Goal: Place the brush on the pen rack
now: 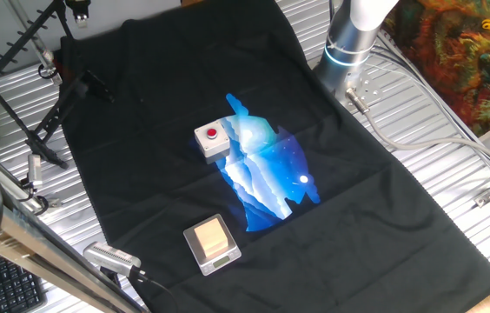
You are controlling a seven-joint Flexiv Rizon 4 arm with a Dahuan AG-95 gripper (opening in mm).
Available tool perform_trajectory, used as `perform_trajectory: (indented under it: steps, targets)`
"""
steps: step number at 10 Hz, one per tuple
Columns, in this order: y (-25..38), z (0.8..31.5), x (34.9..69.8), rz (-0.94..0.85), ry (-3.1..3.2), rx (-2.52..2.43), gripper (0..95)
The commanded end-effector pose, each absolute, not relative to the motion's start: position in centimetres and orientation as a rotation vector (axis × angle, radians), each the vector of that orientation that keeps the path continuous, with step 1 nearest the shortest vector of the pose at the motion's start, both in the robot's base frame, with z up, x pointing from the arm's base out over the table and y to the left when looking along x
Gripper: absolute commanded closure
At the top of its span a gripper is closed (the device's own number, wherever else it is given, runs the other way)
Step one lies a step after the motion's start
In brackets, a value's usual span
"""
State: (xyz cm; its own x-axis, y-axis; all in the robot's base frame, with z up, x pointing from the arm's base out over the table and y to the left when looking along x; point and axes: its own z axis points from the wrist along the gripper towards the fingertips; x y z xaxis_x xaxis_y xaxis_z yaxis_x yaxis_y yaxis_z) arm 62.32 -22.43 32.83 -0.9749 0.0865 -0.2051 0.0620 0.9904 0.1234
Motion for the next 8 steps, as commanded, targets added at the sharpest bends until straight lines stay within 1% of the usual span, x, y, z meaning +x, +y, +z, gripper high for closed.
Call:
perform_trajectory:
  steps: [1, 4, 5, 7, 8]
  targets:
    - [-22.4, 32.8, 62.3, 0.163, 2.923, 0.114, 76.0]
    - [-22.4, 32.9, 62.3, 0.136, 2.929, 0.139, 76.0]
    - [-22.3, 33.0, 62.3, 0.115, 2.945, 0.161, 57.0]
    - [-21.0, 33.5, 62.3, 0.077, 3.006, 0.238, 57.0]
    - [-19.1, 33.9, 62.5, 0.099, 3.003, 0.264, 57.0]
